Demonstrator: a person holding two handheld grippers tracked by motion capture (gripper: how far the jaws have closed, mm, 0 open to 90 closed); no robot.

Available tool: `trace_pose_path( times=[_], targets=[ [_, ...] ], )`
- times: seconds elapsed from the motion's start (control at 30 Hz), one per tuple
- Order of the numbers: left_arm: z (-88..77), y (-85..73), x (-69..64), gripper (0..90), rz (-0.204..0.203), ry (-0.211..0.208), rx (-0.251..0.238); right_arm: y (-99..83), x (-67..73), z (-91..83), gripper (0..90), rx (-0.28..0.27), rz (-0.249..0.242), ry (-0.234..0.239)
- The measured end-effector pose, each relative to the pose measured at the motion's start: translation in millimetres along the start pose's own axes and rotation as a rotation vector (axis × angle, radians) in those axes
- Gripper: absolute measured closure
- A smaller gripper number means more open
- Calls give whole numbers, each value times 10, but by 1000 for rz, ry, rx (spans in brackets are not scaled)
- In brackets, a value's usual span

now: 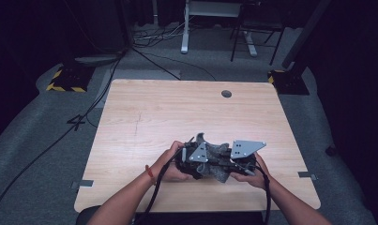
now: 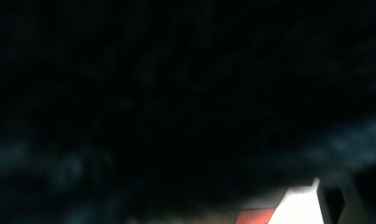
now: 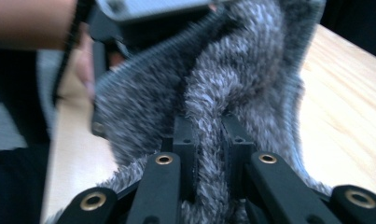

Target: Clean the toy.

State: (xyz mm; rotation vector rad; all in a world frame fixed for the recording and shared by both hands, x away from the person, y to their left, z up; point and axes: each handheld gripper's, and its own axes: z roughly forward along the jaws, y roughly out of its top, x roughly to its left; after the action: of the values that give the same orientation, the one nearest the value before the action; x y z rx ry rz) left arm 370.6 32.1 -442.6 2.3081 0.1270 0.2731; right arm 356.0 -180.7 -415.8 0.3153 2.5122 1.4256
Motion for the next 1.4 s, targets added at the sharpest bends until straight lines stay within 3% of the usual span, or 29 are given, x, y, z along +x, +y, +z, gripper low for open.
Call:
trace_pose_path(
  times=[0.07,0.13,0.23,0.33,0.43,0.47,0.63,0.67,0.73,0.77,0.87,1.0,1.33,1.4],
  targets=[
    [-19,1,12,335,-2,9,-3,-56,-113,-29,800,29,32,-47],
    [-29,2,20,335,2,10,-6,-148,-227,-62,801,32,93,-59],
    [-39,9,15,335,4,13,-6,-234,-242,-85,801,32,117,-48],
    [-4,20,10,335,4,6,0,-131,-117,-92,799,-10,79,-13],
    [0,19,-14,335,23,20,15,-19,46,-12,800,25,-7,-27],
    [-17,11,-8,335,15,20,10,-24,38,-13,801,32,-5,-29],
    [-95,2,47,335,-17,14,-46,-280,-240,-105,802,61,146,-68],
    [-109,5,45,335,-19,13,-59,-334,-272,-98,802,85,154,-79],
    [-142,19,53,335,-23,0,-97,-420,-314,-57,802,104,188,-47],
    [-147,25,56,335,-26,-8,-106,-440,-312,-17,801,131,182,-40],
    [-129,20,53,334,-17,8,-97,-412,-278,9,800,81,172,29],
    [-150,-4,86,333,-45,0,-116,-343,-251,-53,802,17,175,25],
    [-47,5,50,331,-14,13,-9,-216,-179,-119,805,-51,172,29],
    [-1,-1,39,331,-4,11,20,-169,-142,-111,805,-43,139,24]
  ],
)
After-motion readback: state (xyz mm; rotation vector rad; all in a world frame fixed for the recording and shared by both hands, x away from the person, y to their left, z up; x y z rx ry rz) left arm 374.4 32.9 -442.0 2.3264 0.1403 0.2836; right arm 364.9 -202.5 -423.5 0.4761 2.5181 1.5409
